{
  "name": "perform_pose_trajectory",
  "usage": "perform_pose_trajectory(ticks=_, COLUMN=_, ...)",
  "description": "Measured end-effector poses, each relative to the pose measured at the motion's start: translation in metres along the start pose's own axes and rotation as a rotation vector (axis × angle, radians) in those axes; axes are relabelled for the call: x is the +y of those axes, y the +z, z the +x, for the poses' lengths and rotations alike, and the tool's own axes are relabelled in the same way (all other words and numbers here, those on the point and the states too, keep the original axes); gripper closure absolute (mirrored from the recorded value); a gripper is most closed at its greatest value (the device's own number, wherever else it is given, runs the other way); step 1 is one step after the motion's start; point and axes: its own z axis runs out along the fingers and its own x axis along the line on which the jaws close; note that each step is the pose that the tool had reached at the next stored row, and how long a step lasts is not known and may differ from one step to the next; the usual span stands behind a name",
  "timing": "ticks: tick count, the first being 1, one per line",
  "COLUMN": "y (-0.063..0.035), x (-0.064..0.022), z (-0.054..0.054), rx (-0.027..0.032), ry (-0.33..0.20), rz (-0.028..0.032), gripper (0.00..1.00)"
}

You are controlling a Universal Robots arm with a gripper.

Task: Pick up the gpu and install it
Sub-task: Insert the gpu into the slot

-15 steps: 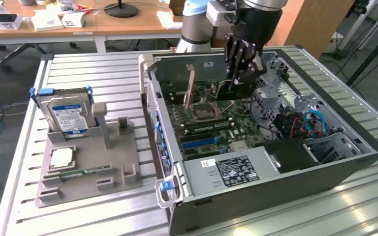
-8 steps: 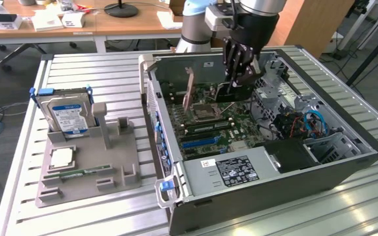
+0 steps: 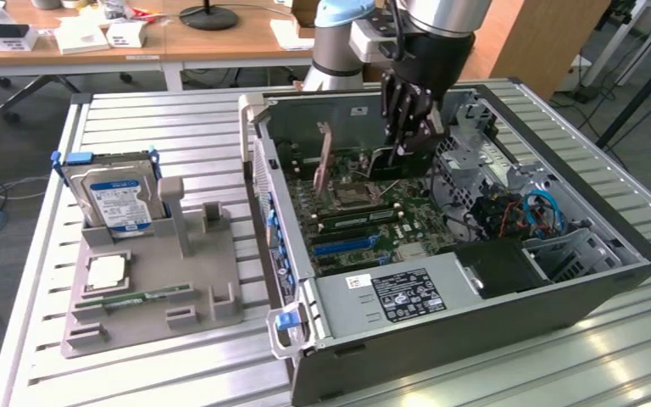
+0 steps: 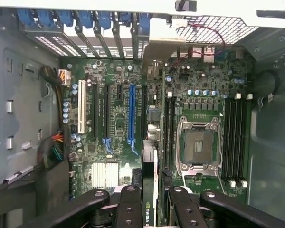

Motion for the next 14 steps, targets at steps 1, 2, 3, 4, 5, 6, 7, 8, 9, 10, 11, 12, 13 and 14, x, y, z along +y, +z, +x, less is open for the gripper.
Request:
perform_pose_trajectory(ticks=1, y=0.0013, x=0.0000, z=-0.0003, rx=-0.0001, ry=0.000, rz=0.0001, gripper=0.74)
perform_pose_trajectory(ticks=2, y=0.0024, x=0.0000, z=-0.0007, rx=-0.0001, ry=0.000, rz=0.0001, gripper=0.74)
perform_pose_trajectory(ticks=3, y=0.0031, x=0.0000, z=-0.0009, rx=-0.0001, ry=0.000, rz=0.0001, gripper=0.74)
perform_pose_trajectory(ticks=4, y=0.0036, x=0.0000, z=-0.0011, rx=-0.0002, ry=0.000, rz=0.0000, gripper=0.74)
perform_pose_trajectory(ticks=5, y=0.0037, x=0.0000, z=-0.0011, rx=-0.0001, ry=0.000, rz=0.0001, gripper=0.74)
perform_pose_trajectory(ticks=6, y=0.0037, x=0.0000, z=-0.0011, rx=0.0000, ry=0.000, rz=0.0000, gripper=0.74)
perform_pose_trajectory(ticks=7, y=0.0037, x=0.0000, z=-0.0011, rx=0.0001, ry=0.000, rz=0.0000, gripper=0.74)
perform_pose_trajectory(ticks=8, y=0.0038, x=0.0001, z=-0.0012, rx=0.0002, ry=0.000, rz=0.0000, gripper=0.74)
perform_pose_trajectory(ticks=9, y=0.0042, x=0.0004, z=-0.0013, rx=-0.0001, ry=0.000, rz=0.0000, gripper=0.74)
perform_pose_trajectory(ticks=10, y=0.0046, x=0.0011, z=-0.0014, rx=-0.0001, ry=0.000, rz=0.0001, gripper=0.74)
perform_pose_trajectory(ticks=11, y=0.0049, x=0.0018, z=-0.0015, rx=0.0000, ry=0.000, rz=0.0001, gripper=0.74)
perform_pose_trajectory(ticks=12, y=0.0053, x=0.0022, z=-0.0016, rx=0.0000, ry=0.000, rz=0.0000, gripper=0.74)
perform_pose_trajectory(ticks=13, y=0.0056, x=0.0026, z=-0.0017, rx=0.0000, ry=0.000, rz=0.0001, gripper=0.74)
perform_pose_trajectory(ticks=14, y=0.0059, x=0.0029, z=-0.0018, rx=0.0000, ry=0.000, rz=0.0000, gripper=0.74)
